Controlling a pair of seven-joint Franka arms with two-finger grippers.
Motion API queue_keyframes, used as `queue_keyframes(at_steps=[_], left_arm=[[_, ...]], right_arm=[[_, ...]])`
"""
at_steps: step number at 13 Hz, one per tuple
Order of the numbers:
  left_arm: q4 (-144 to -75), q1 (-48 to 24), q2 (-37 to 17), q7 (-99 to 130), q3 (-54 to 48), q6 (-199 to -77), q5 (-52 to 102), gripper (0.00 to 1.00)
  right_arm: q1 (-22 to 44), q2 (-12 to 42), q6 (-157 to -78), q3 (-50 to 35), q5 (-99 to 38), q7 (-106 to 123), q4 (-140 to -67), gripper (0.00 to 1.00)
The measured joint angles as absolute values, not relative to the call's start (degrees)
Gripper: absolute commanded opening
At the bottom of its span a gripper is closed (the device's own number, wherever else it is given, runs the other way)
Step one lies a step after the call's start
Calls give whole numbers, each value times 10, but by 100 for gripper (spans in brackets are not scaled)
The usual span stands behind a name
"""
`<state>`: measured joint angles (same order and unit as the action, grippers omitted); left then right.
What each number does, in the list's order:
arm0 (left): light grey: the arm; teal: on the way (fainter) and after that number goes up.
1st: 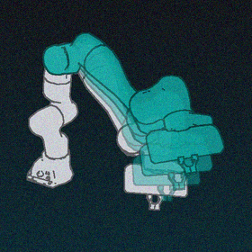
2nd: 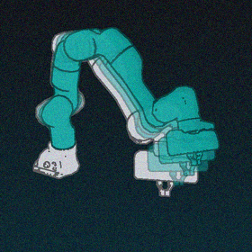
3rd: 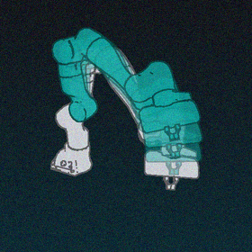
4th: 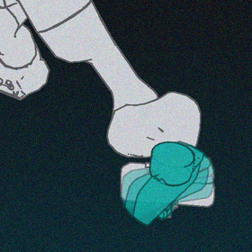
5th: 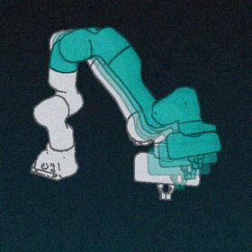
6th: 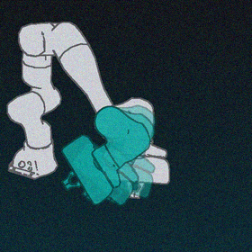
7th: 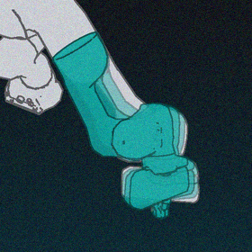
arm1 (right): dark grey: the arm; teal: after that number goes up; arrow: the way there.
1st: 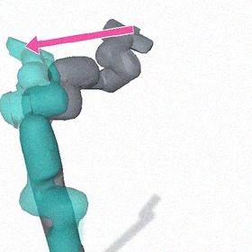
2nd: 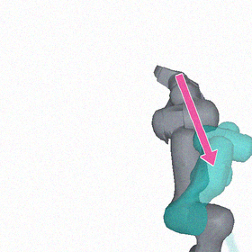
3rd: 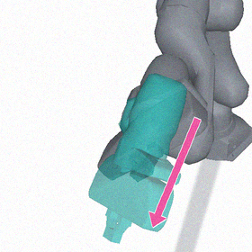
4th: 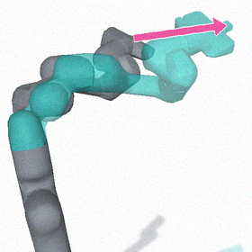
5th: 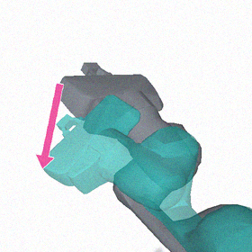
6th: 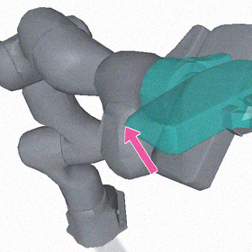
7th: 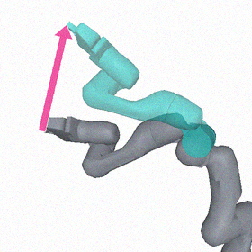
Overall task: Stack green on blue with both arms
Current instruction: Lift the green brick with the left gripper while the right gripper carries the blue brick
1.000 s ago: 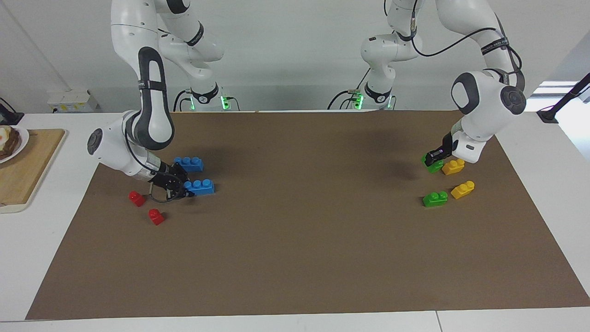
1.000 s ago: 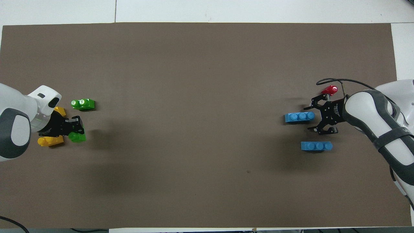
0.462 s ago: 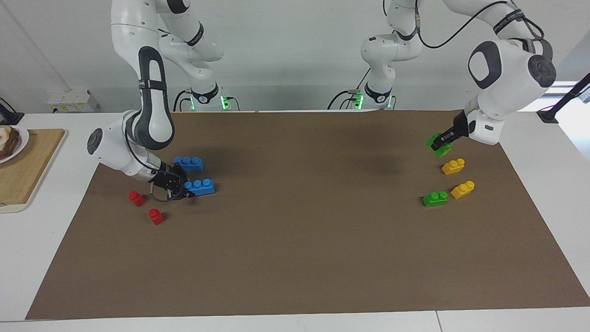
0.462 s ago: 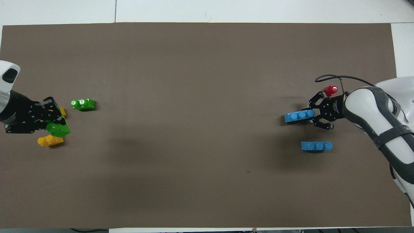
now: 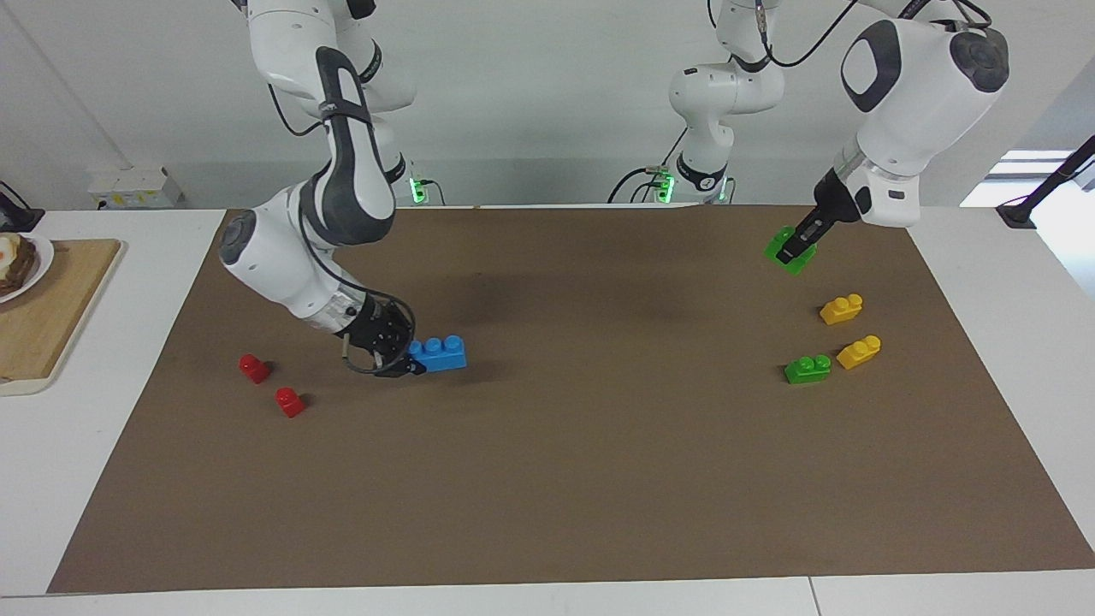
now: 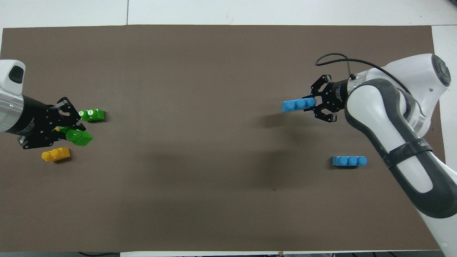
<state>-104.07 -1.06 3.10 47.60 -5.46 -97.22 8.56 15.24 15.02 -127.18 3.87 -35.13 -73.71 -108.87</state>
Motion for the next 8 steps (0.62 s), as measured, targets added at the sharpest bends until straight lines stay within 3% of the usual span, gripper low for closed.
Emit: queue_keyframes(at_steps=[4,8], left_arm=[[-1068,-33,26,572,-56,-1018,86,0],[-1086,-72,8,686,-56,-1066,86,0]], right_arm=[[262,168,-1372,38,-375,-860,-1091,0],[322,206,-1441,38,-424,-905,-1093,0]])
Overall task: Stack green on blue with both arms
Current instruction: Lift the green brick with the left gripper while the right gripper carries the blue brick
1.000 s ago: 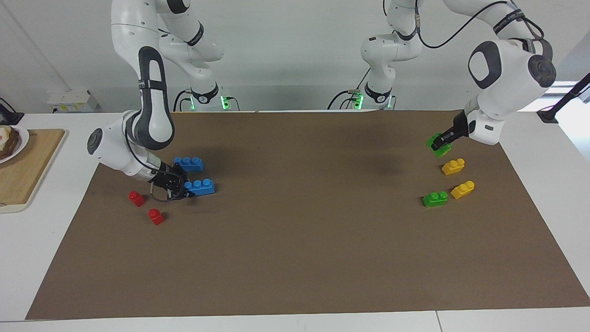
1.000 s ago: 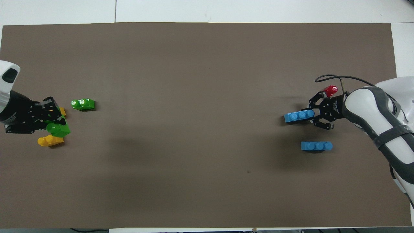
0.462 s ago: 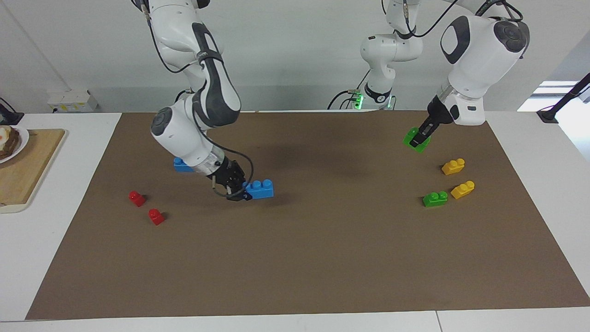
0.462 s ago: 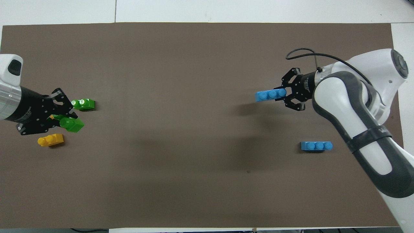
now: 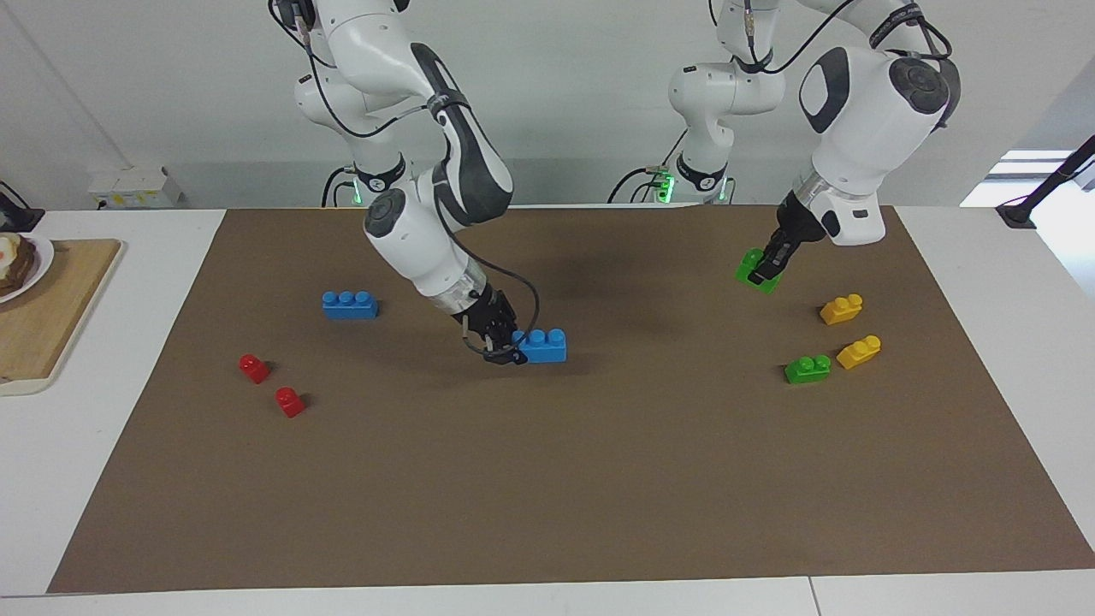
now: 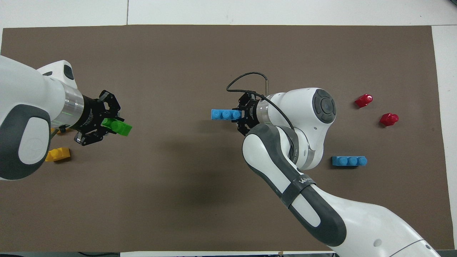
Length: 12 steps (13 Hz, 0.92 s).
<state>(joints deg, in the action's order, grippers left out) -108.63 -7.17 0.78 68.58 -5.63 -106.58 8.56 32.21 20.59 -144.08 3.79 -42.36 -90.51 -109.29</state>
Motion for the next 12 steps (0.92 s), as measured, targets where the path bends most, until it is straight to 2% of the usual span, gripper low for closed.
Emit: queue_keyframes(at_steps=[4,12], left_arm=[[-1093,-91,-13,795,-56,-1125,85,0],[-1096,-141,-55,964,-57,-1179,67,0]], right_arm=[[340,238,-1469,38,-469,-905,-1093,0],[360,259,-1476,38,-469,-898,-1102,0]])
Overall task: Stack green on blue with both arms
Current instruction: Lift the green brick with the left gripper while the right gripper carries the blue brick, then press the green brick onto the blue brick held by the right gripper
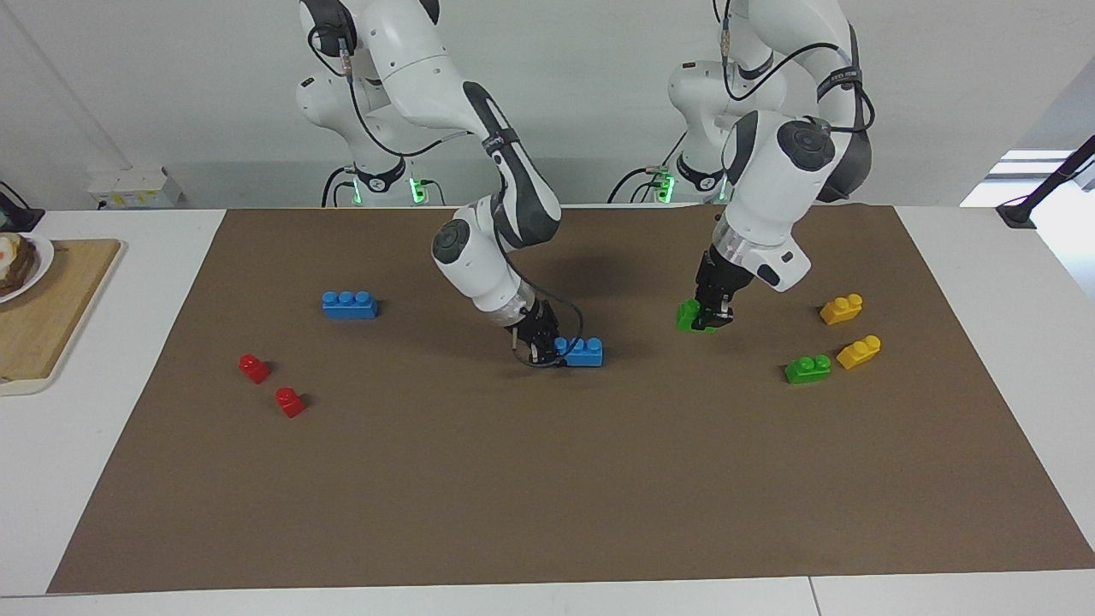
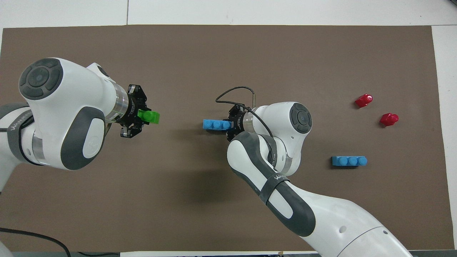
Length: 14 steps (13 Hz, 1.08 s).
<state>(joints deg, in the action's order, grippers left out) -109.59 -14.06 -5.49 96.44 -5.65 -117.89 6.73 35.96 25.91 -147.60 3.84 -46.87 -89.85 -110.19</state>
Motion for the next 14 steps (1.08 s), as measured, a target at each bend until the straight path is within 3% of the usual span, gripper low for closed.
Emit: queue_keyframes(at_steps=[10,14], left_arm=[[-1092,-218,-107,1143,-57,-1212,65,0],[-1035,-243,-163,1208,-57,-1217,62,0]], right_arm=[[360,259,-1477,38,-469,-893,-1102,0],[360,258,-1481,38,-469,-893,-1104,0]])
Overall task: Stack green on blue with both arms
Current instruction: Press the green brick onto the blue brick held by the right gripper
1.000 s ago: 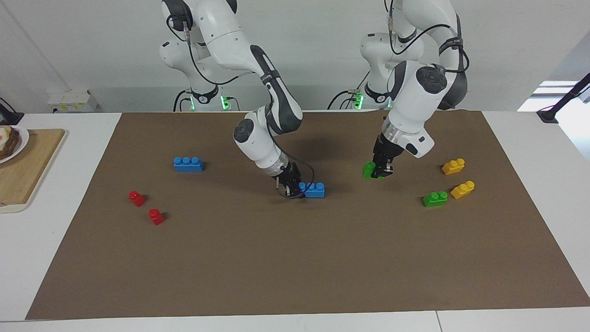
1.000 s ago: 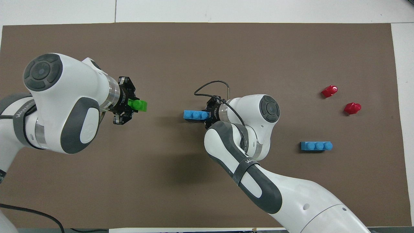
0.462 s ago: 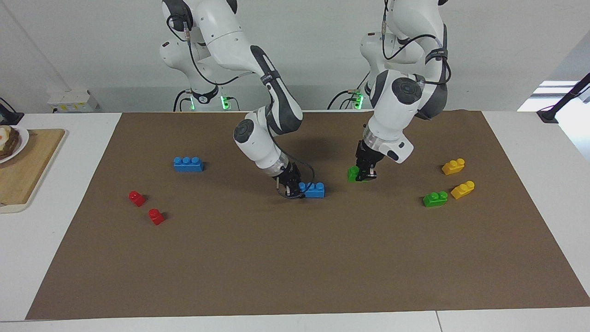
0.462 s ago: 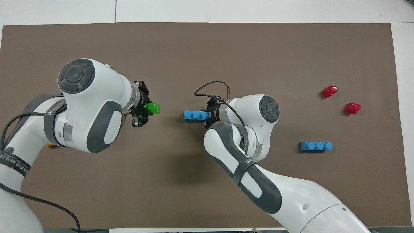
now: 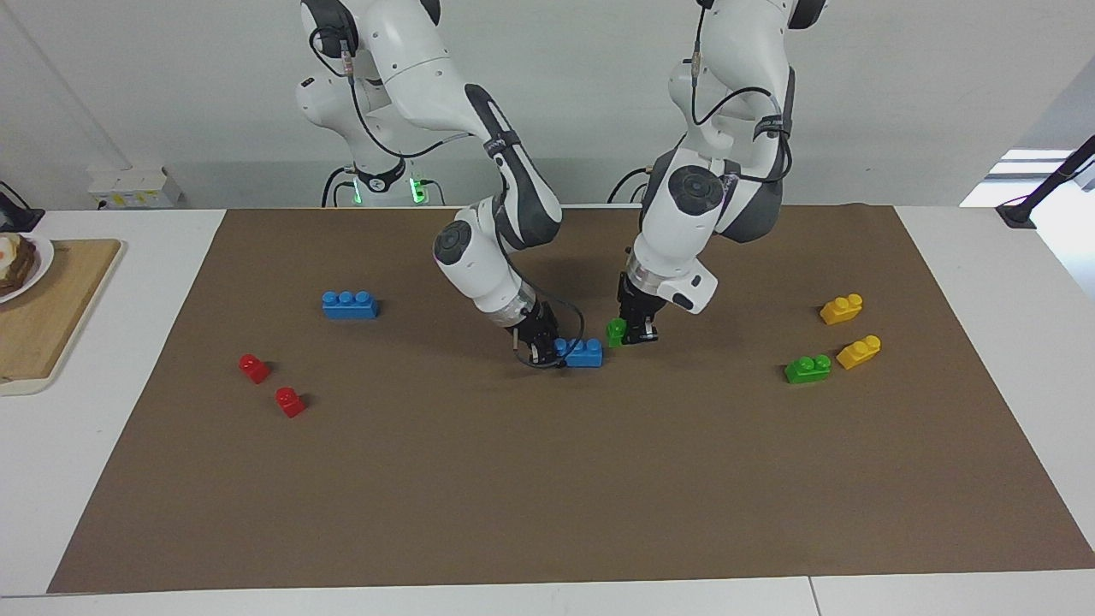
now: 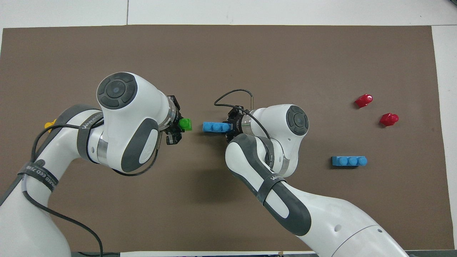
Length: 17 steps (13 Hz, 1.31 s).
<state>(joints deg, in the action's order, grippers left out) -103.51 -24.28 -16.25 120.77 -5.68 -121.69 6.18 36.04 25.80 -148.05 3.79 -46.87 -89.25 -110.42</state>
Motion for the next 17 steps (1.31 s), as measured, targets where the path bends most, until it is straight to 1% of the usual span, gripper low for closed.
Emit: queue_keyframes(at_steps=[2,4,8,17], left_arm=[[-1011,-248,-183,1220,-57,-1218,61,0],[-1005,-254,-191,1239,-57,-1221,60,0],[-1004,-270,-192,1273,-57,-1236,59,0],[-1016,-289,-201,1263,-57,-1247,55,0]], right_arm=[[361,258,-1482,38,-469,-893,-1105,0],[361,257,-1483,38,-469,-893,-1106,0],[361,257,-1484,38,-469,-892,-1106,0],[361,257,-1484,38,-469,-890,-1106,0]])
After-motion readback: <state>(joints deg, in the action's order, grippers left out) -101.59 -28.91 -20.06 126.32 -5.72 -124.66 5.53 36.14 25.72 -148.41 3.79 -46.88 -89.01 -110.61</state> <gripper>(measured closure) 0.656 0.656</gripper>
